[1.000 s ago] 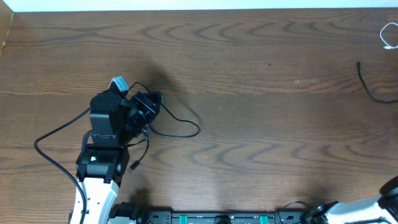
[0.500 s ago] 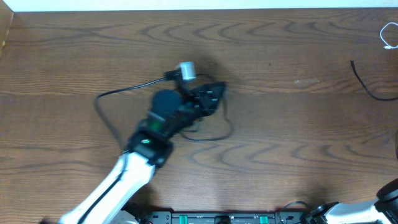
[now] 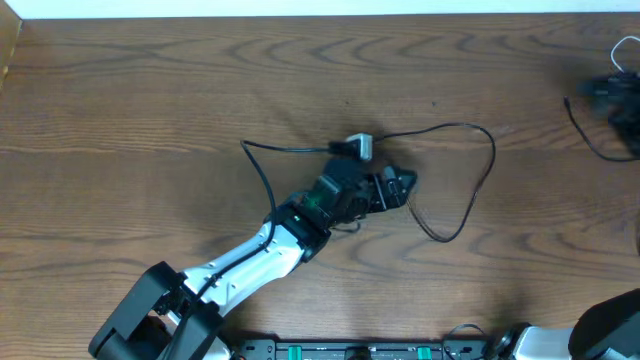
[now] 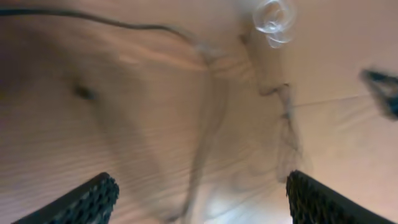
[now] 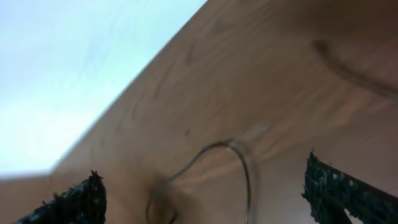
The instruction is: Untangle cables
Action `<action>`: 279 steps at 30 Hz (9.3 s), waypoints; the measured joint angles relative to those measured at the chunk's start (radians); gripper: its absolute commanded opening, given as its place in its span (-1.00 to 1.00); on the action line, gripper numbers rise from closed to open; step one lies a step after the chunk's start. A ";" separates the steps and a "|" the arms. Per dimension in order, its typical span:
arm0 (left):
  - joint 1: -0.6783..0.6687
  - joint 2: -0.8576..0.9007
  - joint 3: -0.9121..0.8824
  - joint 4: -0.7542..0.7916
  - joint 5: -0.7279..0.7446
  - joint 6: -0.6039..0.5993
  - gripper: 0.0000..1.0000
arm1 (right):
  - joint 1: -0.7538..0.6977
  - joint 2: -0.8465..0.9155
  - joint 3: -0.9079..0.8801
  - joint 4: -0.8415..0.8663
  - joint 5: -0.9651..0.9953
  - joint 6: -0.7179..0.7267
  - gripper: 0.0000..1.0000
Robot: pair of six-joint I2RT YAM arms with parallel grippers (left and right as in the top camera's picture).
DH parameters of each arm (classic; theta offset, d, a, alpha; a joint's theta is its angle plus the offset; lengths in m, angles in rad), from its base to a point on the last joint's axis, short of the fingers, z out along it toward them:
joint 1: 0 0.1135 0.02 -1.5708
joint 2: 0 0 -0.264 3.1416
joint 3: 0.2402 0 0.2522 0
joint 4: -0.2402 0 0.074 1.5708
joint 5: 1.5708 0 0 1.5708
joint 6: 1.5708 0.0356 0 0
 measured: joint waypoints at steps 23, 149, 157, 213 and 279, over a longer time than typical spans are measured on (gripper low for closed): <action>0.138 -0.632 0.000 -0.608 -0.224 0.279 0.83 | 0.449 0.488 -0.006 -0.072 0.656 0.083 -0.56; 0.722 -0.835 0.247 -1.489 -0.480 0.628 0.95 | 0.483 -1.326 -0.073 -0.072 0.853 -0.066 0.99; 0.722 -0.835 0.247 -1.489 -0.480 0.628 0.96 | 0.483 -1.325 -0.088 -0.229 0.846 -0.137 0.99; 0.722 -0.835 0.247 -1.489 -0.480 0.628 0.95 | 0.415 -1.549 -1.283 0.731 0.351 -0.201 0.99; 0.722 -0.835 0.247 -1.489 -0.480 0.628 0.95 | 0.415 -1.550 -1.410 0.708 0.410 -0.196 0.98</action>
